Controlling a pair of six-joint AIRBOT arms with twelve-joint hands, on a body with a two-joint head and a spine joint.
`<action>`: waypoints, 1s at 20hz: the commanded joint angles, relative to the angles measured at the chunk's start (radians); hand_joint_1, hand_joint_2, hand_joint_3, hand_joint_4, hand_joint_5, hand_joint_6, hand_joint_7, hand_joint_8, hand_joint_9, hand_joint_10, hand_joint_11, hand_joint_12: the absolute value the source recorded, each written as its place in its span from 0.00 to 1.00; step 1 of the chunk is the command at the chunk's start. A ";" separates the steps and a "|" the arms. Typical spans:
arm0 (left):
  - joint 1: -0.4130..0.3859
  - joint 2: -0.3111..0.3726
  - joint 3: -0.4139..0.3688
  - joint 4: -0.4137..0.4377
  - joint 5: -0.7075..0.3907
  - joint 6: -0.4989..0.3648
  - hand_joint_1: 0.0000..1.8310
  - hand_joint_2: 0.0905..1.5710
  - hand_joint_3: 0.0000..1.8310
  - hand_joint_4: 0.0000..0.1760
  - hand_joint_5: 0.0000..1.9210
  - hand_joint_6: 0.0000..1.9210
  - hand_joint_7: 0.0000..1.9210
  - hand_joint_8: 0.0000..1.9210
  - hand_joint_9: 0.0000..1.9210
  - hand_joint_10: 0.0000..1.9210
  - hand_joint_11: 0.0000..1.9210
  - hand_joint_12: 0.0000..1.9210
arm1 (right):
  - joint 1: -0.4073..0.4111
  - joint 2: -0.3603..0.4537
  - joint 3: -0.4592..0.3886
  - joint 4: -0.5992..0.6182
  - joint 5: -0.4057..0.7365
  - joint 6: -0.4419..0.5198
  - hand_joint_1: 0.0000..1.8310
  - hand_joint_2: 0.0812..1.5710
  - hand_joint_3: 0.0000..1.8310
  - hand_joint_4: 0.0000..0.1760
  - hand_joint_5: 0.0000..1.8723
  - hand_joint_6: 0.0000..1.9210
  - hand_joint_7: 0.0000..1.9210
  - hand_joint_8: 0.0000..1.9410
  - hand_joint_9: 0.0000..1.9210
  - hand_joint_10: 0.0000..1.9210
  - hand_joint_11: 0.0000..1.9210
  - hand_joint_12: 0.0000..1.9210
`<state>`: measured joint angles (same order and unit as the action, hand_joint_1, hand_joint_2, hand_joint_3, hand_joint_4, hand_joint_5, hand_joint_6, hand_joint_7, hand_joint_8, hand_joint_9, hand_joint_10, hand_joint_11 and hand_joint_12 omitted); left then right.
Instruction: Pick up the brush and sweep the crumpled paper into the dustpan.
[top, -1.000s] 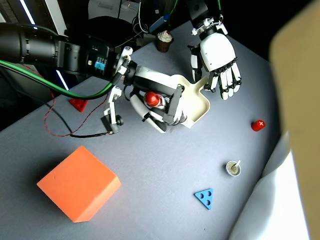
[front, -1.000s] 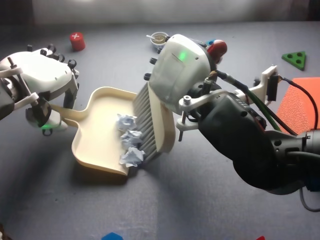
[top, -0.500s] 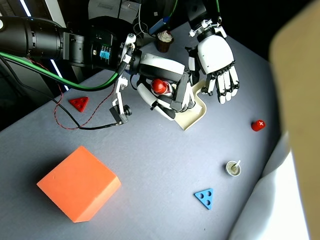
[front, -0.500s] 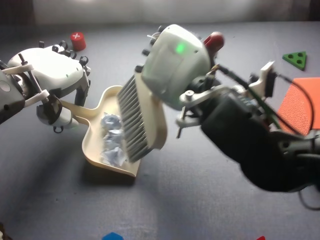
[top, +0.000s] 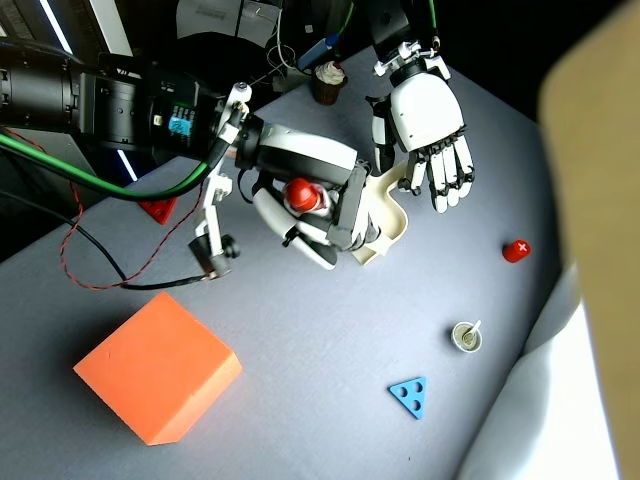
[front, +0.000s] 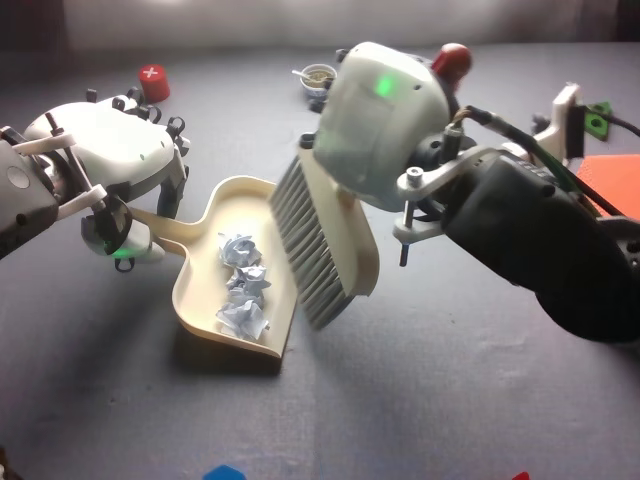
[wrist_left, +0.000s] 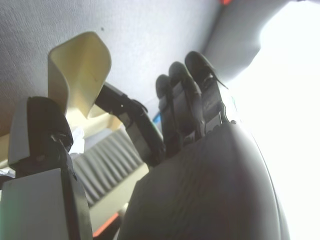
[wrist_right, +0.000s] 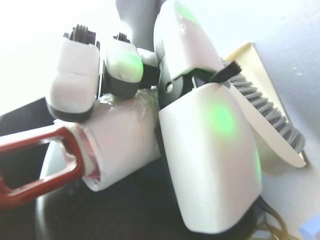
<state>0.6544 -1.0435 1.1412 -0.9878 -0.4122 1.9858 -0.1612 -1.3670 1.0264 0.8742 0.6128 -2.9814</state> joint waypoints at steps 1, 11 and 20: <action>-0.004 0.001 0.001 0.025 -0.082 0.003 0.61 0.67 0.00 0.00 0.55 0.44 0.17 0.00 0.15 0.00 0.01 0.35 | 0.015 0.008 0.008 -0.062 0.071 -0.023 0.78 0.73 0.00 0.11 0.47 1.00 0.50 1.00 0.68 1.00 0.81 1.00; -0.001 0.004 0.002 0.021 -0.085 0.003 0.60 0.67 0.00 0.00 0.54 0.46 0.17 0.00 0.14 0.00 0.00 0.36 | 0.020 -0.047 0.041 -0.024 0.107 -0.026 0.77 0.73 0.00 0.28 0.46 1.00 0.49 1.00 0.68 1.00 0.81 1.00; -0.001 0.006 -0.001 0.017 -0.087 0.003 0.61 0.67 0.00 0.00 0.54 0.46 0.17 0.00 0.15 0.00 0.00 0.36 | 0.010 -0.094 0.031 -0.118 0.264 0.109 0.76 0.73 0.00 0.11 0.47 1.00 0.49 1.00 0.68 1.00 0.81 1.00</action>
<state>0.6575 -1.0431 1.1412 -1.0000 -0.4179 1.9858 -0.1600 -1.4681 1.0599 0.8211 0.7876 -2.8605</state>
